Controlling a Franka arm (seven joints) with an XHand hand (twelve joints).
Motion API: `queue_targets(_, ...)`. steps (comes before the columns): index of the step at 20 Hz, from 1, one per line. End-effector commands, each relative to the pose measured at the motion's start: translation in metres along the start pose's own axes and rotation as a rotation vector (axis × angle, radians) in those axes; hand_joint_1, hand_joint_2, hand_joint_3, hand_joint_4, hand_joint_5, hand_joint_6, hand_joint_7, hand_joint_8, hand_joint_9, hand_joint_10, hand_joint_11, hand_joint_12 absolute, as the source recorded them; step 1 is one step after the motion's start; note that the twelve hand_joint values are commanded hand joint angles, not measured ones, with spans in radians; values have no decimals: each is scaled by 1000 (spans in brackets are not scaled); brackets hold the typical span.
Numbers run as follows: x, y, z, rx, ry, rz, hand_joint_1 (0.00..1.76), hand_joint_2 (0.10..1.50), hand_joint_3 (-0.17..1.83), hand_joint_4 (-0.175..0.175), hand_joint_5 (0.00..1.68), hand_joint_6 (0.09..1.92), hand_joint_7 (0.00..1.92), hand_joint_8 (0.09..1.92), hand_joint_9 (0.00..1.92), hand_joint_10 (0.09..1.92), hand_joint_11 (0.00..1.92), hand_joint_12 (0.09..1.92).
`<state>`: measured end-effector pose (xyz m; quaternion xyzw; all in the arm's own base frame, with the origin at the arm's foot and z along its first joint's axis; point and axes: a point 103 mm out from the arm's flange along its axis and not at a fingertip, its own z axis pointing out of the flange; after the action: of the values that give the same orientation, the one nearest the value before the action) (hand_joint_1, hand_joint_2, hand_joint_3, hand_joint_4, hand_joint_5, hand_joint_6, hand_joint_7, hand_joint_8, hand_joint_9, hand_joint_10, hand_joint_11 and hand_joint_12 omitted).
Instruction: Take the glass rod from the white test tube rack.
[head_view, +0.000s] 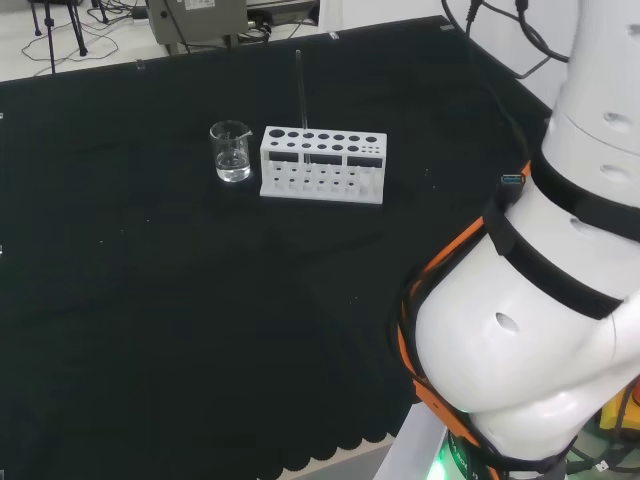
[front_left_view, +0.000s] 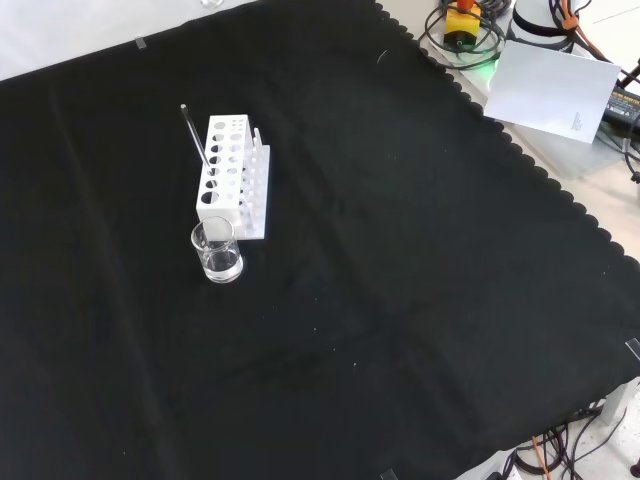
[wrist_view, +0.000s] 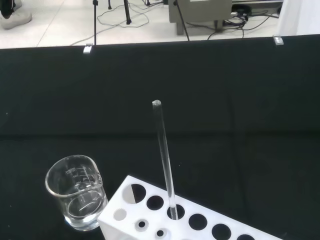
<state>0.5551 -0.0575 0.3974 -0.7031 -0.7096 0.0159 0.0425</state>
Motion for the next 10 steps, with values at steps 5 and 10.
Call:
queue_targets(5,3,50,49,61,-7,-69,705,1182,-175,-175,283,731,617,984,903,913,606,1354)
queue_targets(10,3,58,60,57,8,-86,705,1186,-175,-175,291,754,672,985,979,948,636,1345)
